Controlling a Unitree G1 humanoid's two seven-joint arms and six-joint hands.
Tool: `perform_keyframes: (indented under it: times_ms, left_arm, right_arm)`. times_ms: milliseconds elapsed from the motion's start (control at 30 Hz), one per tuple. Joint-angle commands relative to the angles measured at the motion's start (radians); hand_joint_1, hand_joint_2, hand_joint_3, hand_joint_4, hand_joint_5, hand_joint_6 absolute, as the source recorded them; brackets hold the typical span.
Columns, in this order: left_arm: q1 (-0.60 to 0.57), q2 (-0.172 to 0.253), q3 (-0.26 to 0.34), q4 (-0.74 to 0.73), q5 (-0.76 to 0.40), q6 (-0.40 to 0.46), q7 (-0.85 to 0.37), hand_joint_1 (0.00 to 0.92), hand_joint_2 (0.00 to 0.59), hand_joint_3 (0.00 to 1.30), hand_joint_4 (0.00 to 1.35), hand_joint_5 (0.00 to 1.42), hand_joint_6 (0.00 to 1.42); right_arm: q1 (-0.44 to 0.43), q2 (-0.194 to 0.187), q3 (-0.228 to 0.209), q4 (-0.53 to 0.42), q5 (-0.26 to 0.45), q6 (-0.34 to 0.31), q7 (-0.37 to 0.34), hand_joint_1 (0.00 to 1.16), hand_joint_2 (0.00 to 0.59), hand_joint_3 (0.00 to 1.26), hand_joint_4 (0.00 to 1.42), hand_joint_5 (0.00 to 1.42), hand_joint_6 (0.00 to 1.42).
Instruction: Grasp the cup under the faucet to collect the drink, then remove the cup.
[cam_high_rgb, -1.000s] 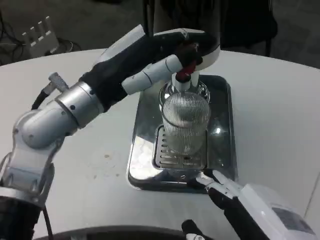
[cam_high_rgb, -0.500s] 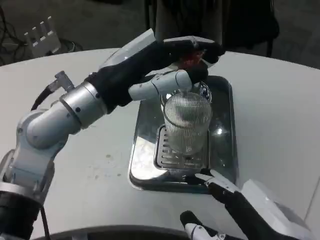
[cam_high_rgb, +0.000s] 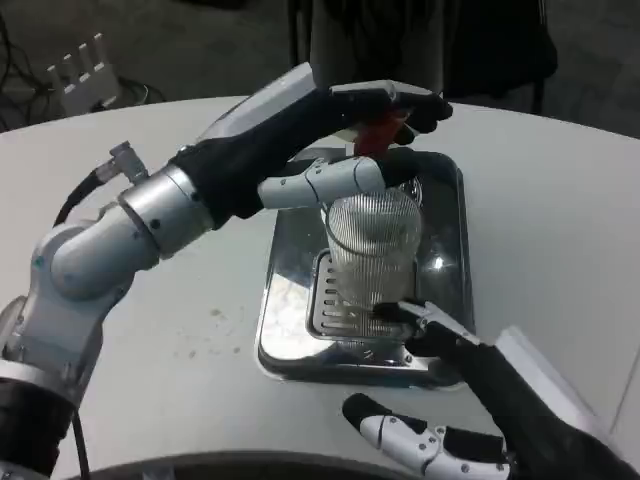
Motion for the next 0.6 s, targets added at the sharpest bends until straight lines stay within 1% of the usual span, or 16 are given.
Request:
perform_keyframes:
  times_ms: [33,100,200,267,300,367,467,533,600]
  left_arm:
    - [0.034,0.019,-0.037,0.038,0.057,0.012,-0.031,0.000,0.109,0.30,0.27,0.30,0.28]
    - [0.033,0.017,-0.036,0.042,0.054,0.011,-0.030,0.000,0.109,0.30,0.27,0.29,0.28]
    - [0.032,0.016,-0.034,0.047,0.052,0.006,-0.028,0.000,0.110,0.30,0.27,0.29,0.28]
    - [0.031,0.016,-0.033,0.049,0.052,0.002,-0.025,0.000,0.111,0.30,0.27,0.29,0.28]
    - [0.031,0.016,-0.032,0.050,0.051,0.001,-0.024,0.000,0.112,0.30,0.27,0.29,0.28]
    - [0.033,0.018,-0.031,0.048,0.050,-0.002,-0.022,0.000,0.112,0.30,0.27,0.29,0.27]
    - [0.035,0.020,-0.031,0.044,0.049,-0.004,-0.022,0.000,0.113,0.30,0.27,0.29,0.27]
    - [0.035,0.022,-0.030,0.043,0.049,-0.004,-0.022,0.000,0.113,0.30,0.27,0.29,0.27]
    - [0.035,0.024,-0.029,0.042,0.047,-0.004,-0.023,0.000,0.113,0.30,0.27,0.28,0.27]
  right_arm:
    - [-0.002,-0.004,-0.010,0.058,0.057,-0.040,-0.114,0.62,0.244,0.08,0.05,0.18,0.19]
    - [-0.003,-0.007,-0.031,0.101,0.107,-0.071,-0.173,0.63,0.238,0.04,0.05,0.19,0.20]
    - [-0.042,-0.024,-0.090,0.192,0.201,-0.136,-0.247,0.64,0.238,0.03,0.06,0.21,0.21]
    - [-0.065,-0.038,-0.117,0.236,0.244,-0.166,-0.284,0.65,0.234,0.02,0.06,0.21,0.22]
    - [-0.082,-0.044,-0.130,0.256,0.269,-0.172,-0.294,0.65,0.233,0.02,0.06,0.21,0.22]
    - [-0.117,-0.071,-0.144,0.284,0.289,-0.188,-0.308,0.66,0.229,0.02,0.06,0.21,0.23]
    - [-0.159,-0.098,-0.159,0.316,0.326,-0.177,-0.313,0.65,0.219,0.03,0.06,0.20,0.23]
    - [-0.185,-0.123,-0.166,0.334,0.360,-0.177,-0.299,0.65,0.218,0.03,0.06,0.19,0.22]
    - [-0.207,-0.147,-0.163,0.348,0.384,-0.181,-0.289,0.65,0.218,0.03,0.06,0.19,0.22]
